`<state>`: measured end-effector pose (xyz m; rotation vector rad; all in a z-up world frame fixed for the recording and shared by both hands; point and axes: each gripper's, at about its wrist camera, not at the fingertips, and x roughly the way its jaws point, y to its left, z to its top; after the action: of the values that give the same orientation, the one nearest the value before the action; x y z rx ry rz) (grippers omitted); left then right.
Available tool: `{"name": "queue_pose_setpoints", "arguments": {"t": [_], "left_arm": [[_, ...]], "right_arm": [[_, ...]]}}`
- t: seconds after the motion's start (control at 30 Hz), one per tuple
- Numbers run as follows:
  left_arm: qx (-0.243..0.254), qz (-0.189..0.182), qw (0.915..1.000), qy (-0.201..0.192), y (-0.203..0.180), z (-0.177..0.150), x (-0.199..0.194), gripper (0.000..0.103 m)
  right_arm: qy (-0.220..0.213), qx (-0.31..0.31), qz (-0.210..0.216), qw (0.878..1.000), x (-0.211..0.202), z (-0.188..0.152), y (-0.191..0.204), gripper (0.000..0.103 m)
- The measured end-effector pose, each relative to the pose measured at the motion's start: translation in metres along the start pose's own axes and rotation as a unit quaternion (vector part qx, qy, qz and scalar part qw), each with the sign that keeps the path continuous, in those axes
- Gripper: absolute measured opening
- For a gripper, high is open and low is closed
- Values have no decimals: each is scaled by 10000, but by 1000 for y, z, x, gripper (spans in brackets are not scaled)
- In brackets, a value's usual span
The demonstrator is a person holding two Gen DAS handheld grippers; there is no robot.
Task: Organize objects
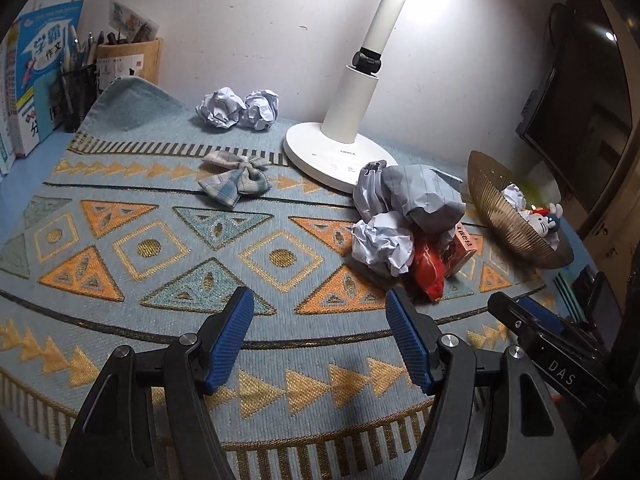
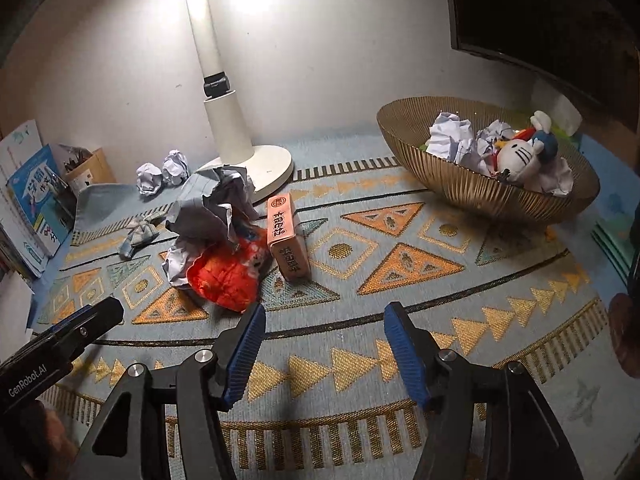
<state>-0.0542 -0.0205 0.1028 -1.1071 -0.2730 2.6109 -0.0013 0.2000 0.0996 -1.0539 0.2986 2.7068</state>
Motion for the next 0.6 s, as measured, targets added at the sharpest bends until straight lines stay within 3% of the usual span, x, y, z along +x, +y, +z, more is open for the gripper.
{"name": "queue_pose_setpoints", "arguments": {"t": [0.1,0.2,0.27,0.33,0.53,0.6], "left_arm": [[-185,341,9992,62,7,10,-8,67],[-32,582,9983,-66,17,42,-23,67],[139,540,9983,-139,28,66,-22,68],[443,598,9971,-150,34,82,-7,72],[507,389,9966,524,48,95,57,73],[515,604,9957,484,49,95,68,73]], "right_arm": [[-52,-97,-157,9998,-5,7,8,60],[-214,-521,-492,9972,-18,32,31,60],[-168,-529,-35,9985,-20,54,43,63],[-24,-278,458,9986,-11,70,48,72],[386,-193,510,9978,39,80,68,75],[496,-174,525,9972,50,77,71,75]]}}
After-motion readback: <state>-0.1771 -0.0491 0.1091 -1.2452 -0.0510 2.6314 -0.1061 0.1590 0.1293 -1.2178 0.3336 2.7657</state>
